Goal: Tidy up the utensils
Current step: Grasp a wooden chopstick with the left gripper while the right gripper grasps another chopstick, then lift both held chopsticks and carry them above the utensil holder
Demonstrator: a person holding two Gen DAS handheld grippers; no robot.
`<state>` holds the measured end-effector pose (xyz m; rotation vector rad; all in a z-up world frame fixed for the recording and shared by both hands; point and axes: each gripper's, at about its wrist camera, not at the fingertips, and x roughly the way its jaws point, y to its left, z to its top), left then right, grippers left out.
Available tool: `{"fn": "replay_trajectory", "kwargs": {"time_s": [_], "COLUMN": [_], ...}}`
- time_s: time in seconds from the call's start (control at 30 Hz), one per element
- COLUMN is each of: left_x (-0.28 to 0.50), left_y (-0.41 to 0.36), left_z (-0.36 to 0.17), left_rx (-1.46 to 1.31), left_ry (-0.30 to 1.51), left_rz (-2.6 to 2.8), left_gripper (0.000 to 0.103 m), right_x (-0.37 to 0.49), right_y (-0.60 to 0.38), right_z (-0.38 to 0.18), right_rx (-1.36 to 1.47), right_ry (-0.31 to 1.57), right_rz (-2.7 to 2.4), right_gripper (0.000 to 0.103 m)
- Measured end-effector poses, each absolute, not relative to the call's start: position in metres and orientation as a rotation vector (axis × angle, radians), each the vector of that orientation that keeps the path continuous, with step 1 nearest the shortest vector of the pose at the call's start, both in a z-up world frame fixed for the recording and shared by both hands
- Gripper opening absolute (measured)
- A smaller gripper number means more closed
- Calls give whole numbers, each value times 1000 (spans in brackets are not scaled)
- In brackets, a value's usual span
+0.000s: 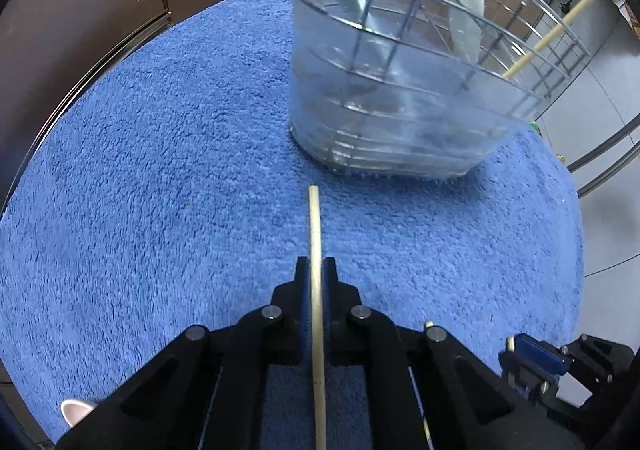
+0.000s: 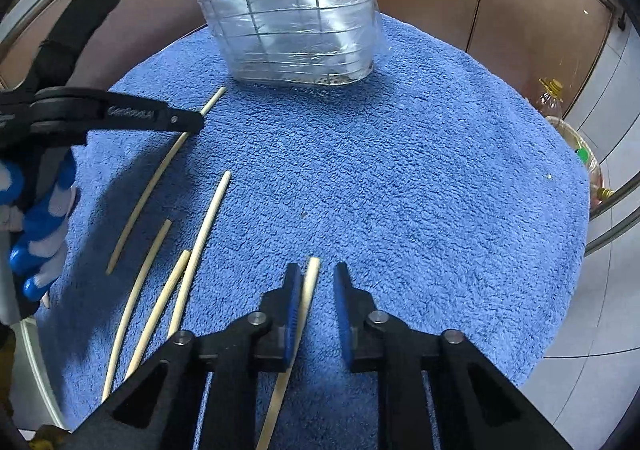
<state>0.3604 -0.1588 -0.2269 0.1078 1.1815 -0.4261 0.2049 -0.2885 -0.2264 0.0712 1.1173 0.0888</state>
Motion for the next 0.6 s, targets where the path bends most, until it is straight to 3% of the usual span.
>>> {"fn": "replay_trajectory", "kwargs": {"time_s": [0.23, 0.6], "left_x": [332, 279], "left_y": [-140, -108], "left_z": [-217, -170], "left_rx": [56, -29], "left_ry": [1150, 975], "left_rz": [-452, -493], "left_gripper": [5, 5], "right_x": [198, 163], "right_y": [-305, -307], "right_z": [-220, -163], "right_rx": [200, 276], "right_ry": [1070, 878], "right_rz": [136, 207], "right_gripper": [7, 6]}}
